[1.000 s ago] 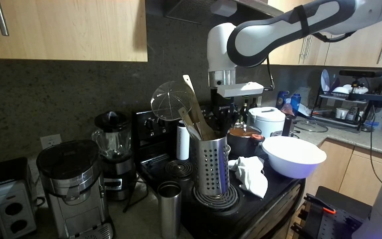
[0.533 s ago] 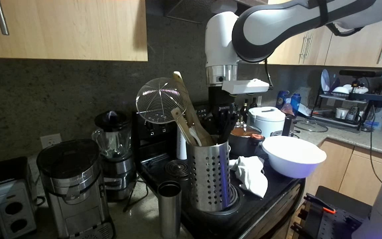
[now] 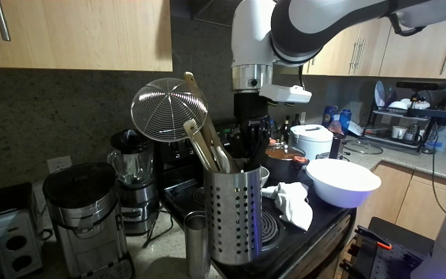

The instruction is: Move the cutlery holder to the left side of the countertop

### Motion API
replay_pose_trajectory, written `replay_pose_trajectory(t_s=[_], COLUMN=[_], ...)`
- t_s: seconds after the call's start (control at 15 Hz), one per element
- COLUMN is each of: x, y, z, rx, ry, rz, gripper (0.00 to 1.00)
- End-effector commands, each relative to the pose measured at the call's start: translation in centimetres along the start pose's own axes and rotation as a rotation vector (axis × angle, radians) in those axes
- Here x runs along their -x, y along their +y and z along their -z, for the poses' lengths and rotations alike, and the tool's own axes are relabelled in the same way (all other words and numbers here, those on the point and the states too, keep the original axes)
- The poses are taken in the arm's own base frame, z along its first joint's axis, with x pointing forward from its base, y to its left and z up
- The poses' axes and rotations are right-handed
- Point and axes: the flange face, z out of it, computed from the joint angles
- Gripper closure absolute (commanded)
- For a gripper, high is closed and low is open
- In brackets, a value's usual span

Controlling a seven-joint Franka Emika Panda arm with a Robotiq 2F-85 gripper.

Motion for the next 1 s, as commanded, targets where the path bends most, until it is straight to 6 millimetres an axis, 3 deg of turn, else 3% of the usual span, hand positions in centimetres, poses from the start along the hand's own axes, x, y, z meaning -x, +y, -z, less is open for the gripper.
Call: replay_pose_trajectory(t_s=[0.0, 0.4, 0.93], x=[-0.9, -3.8, -5.9], y=[-3.5, -7.2, -9.4], z=[1.0, -2.2, -8.1], rx=[-0.057, -0.115, -0.091], ry=[0.027, 0.079, 0.164], rz=[0.089, 0.152, 0.210], gripper=[0.96, 0.96, 0.95])
